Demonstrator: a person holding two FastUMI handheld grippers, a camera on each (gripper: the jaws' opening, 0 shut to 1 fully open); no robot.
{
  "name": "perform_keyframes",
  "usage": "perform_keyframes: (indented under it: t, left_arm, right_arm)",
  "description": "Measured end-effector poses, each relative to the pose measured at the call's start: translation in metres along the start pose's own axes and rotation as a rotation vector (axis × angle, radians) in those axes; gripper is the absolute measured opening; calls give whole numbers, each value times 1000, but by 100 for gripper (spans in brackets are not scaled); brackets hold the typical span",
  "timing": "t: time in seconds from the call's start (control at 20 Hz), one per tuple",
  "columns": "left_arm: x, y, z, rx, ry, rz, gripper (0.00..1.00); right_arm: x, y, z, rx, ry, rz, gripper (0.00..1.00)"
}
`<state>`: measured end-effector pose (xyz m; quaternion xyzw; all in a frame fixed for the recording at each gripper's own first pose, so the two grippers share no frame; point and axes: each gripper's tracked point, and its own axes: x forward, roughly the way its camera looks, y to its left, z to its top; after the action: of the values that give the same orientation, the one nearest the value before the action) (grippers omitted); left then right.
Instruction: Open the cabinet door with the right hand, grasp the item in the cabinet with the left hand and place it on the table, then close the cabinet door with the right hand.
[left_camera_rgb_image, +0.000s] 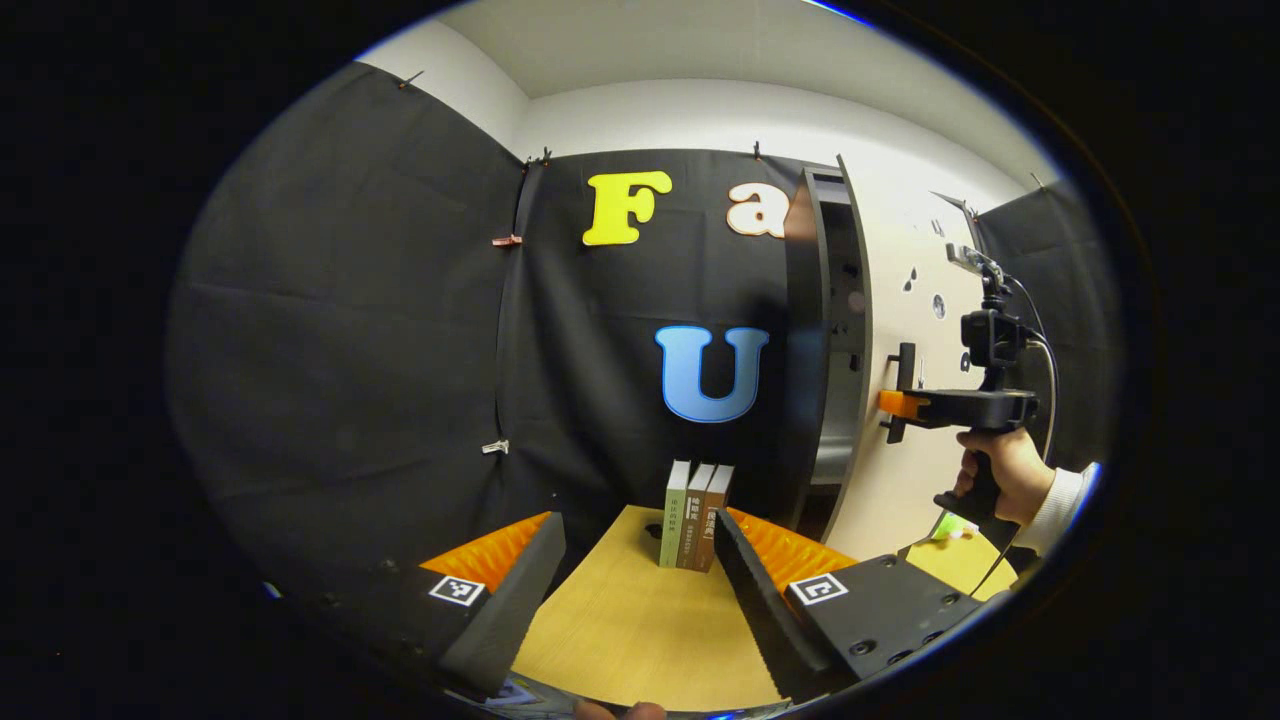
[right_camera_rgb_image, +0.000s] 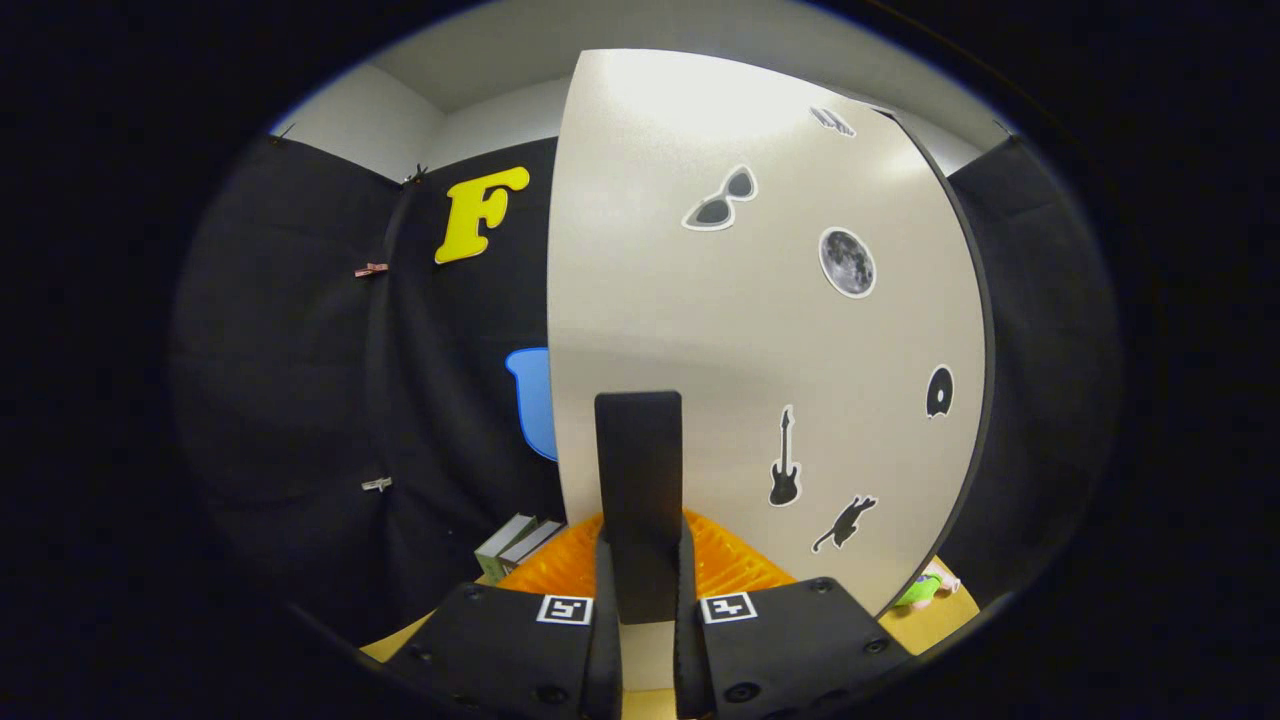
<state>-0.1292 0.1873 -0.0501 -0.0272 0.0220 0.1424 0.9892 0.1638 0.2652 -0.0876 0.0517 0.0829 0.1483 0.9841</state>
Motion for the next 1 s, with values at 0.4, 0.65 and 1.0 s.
perform_keyframes:
  t: [0.4, 0.65, 1.0]
  left_arm:
    - [-11, -11, 4, -1, -8, -7, 95]
    - [-8, -24, 8, 1, -9, -26, 95]
    - [2, -59, 13, 13, -17, -86, 94]
  right_arm:
    - [-46, -13, 2, 0, -4, 48, 24]
    - [-72, -32, 5, -1, -8, 51, 24]
    - [-102, -72, 9, 14, -18, -21, 23]
